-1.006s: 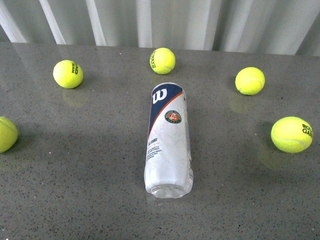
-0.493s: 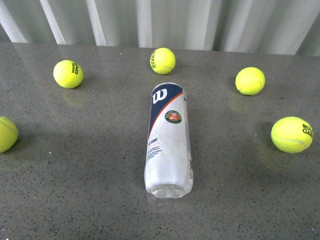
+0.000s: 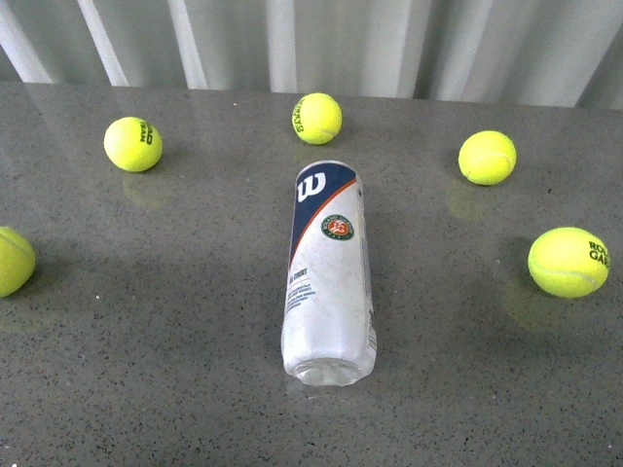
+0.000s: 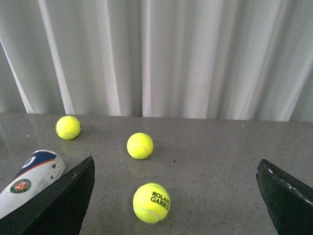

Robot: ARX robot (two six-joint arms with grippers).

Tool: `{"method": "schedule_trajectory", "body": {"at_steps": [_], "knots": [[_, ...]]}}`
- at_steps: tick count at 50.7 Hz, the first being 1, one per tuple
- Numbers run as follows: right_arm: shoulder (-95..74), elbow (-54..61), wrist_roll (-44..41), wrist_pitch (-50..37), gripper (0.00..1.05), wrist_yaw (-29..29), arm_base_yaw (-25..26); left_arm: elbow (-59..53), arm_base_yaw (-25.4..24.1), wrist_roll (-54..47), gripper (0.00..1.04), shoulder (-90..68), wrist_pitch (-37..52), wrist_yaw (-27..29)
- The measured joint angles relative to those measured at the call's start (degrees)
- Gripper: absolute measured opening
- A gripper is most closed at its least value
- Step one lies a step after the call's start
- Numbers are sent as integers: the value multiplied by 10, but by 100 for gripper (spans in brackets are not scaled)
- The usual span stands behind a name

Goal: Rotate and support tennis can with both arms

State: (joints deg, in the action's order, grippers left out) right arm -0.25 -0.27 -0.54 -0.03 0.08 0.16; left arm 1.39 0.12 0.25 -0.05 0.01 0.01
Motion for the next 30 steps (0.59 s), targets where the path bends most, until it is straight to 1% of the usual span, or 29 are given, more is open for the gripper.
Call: {"method": "schedule_trajectory", "body": {"at_steps": [25,26,30], "knots": [[0,0,0,0,98,0,0,0,0,0,98,0,0,0],[-6,-3,-2,11,98,9,2,0,0,0,98,0,0,0],[-74,-49,-3,108,98,67,29,0,0,0,98,0,0,0]]}}
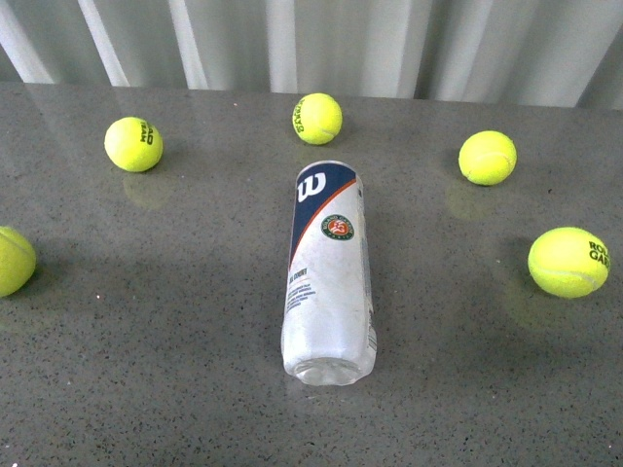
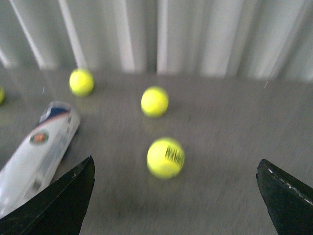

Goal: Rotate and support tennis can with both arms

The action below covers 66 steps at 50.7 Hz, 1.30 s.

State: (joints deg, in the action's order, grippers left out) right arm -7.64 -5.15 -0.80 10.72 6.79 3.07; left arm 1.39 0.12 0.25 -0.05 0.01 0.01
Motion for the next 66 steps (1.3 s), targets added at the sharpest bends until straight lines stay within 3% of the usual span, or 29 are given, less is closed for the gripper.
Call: {"method": "schedule_trajectory", "body": {"at_steps": [8,16,28,40,51,66], "knots": [[-153,-44,13,-20,98,47,34,0,0,0,98,0,0,0],[-276,-96,41,-58,98,71,26,0,0,0,98,0,0,0],[-532,-235,67,-59,98,56,-84,0,0,0,98,0,0,0],[-813,-378,160,-78,98,19,-214,0,0,0,98,0,0,0],[-944,-461,213,-67,98,8,-262,0,0,0,98,0,0,0],[-1065,-554,253,-66,98,26,-289,0,0,0,98,0,0,0]]}}
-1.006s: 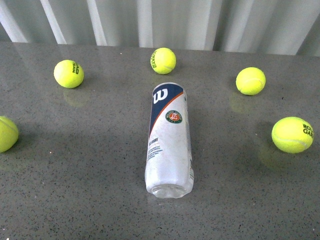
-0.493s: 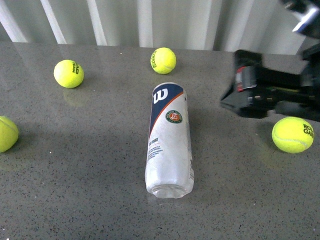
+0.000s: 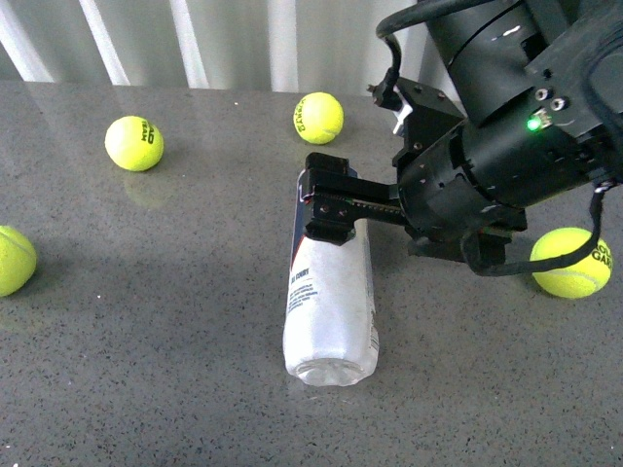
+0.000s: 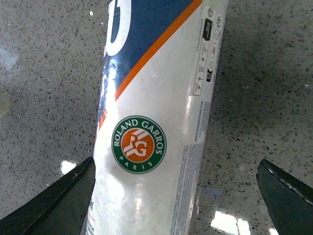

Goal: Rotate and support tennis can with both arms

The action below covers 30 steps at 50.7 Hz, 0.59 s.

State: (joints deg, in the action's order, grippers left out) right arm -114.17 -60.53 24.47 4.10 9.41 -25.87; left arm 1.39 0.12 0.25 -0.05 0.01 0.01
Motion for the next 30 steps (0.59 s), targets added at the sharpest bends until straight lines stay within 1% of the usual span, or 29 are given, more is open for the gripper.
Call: {"method": "schedule_trajectory", "body": {"at_steps": [20,24,30], "knots": [[-101,-72,3,9,98,15,-18,0,0,0,98,0,0,0],[-110,-72,1,9,86,17,-18,0,0,0,98,0,0,0],[-111,-72,-6,8,73,23,-18,0,0,0,98,0,0,0]]}}
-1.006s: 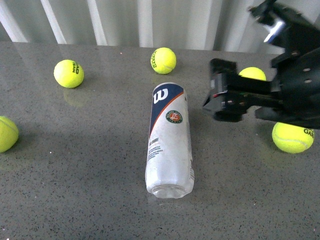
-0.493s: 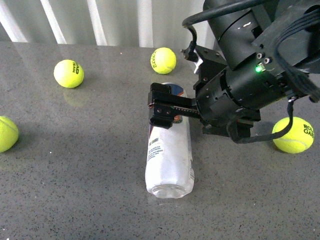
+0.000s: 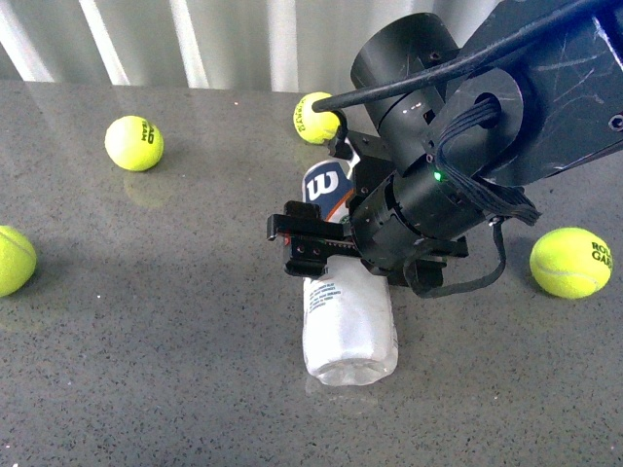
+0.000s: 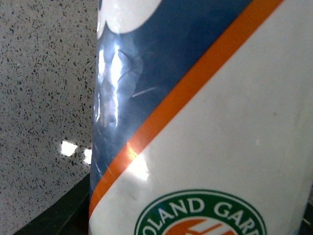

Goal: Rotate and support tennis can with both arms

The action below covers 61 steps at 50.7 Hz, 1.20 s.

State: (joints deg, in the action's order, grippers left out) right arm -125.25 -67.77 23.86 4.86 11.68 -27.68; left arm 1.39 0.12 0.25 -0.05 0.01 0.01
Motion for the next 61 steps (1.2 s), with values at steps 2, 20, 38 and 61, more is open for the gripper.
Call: {"method": "schedule_trajectory", "body": {"at_steps": [2,20,38,61], "knots": [[1,0,-7,-2,66,5,1,0,0,0,98,0,0,0],[66,34,-143,-2,32,23,28,0,0,0,98,0,0,0],[154,73,-649,151,21,54,142,0,0,0,98,0,0,0],[93,25,-1083,228,21,61,92,0,0,0,98,0,0,0]]}}
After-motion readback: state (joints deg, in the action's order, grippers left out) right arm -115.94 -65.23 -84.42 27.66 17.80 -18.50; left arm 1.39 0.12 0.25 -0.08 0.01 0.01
